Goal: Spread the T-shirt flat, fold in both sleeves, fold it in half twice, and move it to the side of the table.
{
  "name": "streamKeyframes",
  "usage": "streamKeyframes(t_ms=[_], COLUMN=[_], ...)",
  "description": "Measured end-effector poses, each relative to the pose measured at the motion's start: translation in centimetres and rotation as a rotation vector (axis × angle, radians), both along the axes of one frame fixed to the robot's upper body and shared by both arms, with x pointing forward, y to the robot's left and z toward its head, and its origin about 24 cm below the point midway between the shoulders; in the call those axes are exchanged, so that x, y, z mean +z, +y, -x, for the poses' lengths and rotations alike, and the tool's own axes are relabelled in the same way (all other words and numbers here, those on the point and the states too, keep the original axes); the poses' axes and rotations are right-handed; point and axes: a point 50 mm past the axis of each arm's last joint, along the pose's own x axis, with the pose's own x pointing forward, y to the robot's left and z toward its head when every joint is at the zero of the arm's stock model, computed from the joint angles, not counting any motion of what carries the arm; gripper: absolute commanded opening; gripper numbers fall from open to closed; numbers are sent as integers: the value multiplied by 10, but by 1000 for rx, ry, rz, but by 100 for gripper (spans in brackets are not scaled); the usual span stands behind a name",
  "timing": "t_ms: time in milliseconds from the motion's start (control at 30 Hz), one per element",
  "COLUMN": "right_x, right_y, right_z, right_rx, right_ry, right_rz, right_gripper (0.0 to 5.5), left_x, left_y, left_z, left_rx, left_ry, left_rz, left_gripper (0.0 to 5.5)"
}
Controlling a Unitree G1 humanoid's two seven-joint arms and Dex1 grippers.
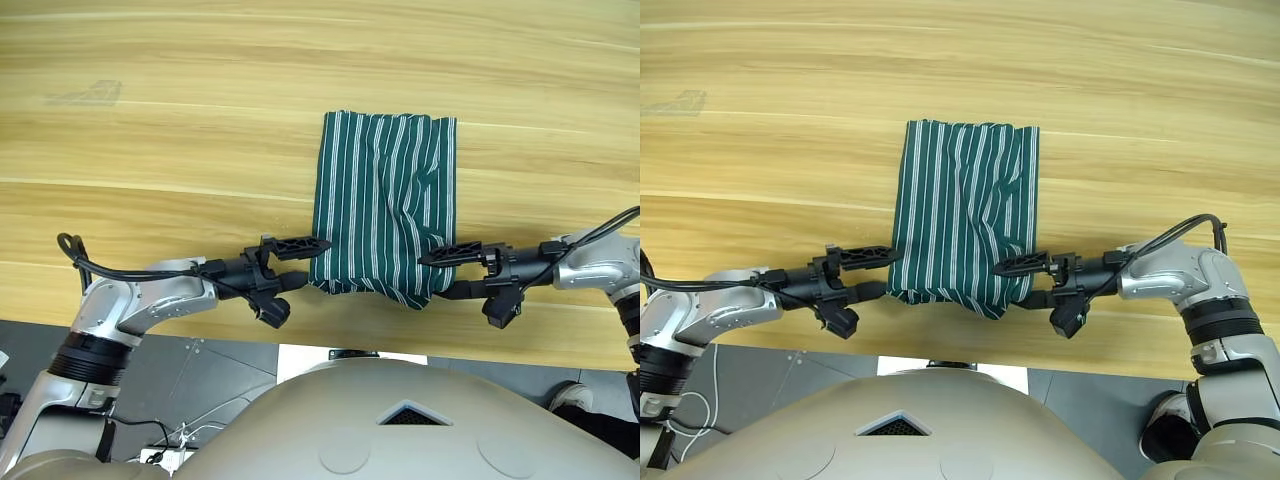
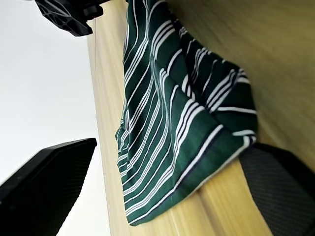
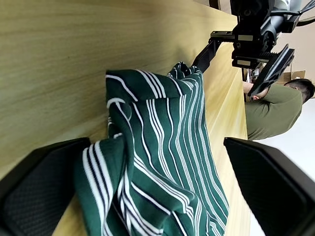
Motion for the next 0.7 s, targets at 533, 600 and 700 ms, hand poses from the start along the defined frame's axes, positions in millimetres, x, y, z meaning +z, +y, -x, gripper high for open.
streamKeyframes(t_ms=[533, 600, 700], right_x=[0, -1, -2], right_y=[5, 6, 7], right_z=[-1, -1, 0], right_rx=[-39, -39, -38], right_ry=[26, 31, 38], right_rz=[-13, -13, -9], right_gripper=[239, 207, 149], left_x=[-11, -12, -14], left_y=[-1, -1, 0], left_z=[1, 1, 2], left_rx=[3, 3, 4], left_ry=[54, 57, 66], left_rz=[-23, -25, -29], left_gripper=[259, 228, 171])
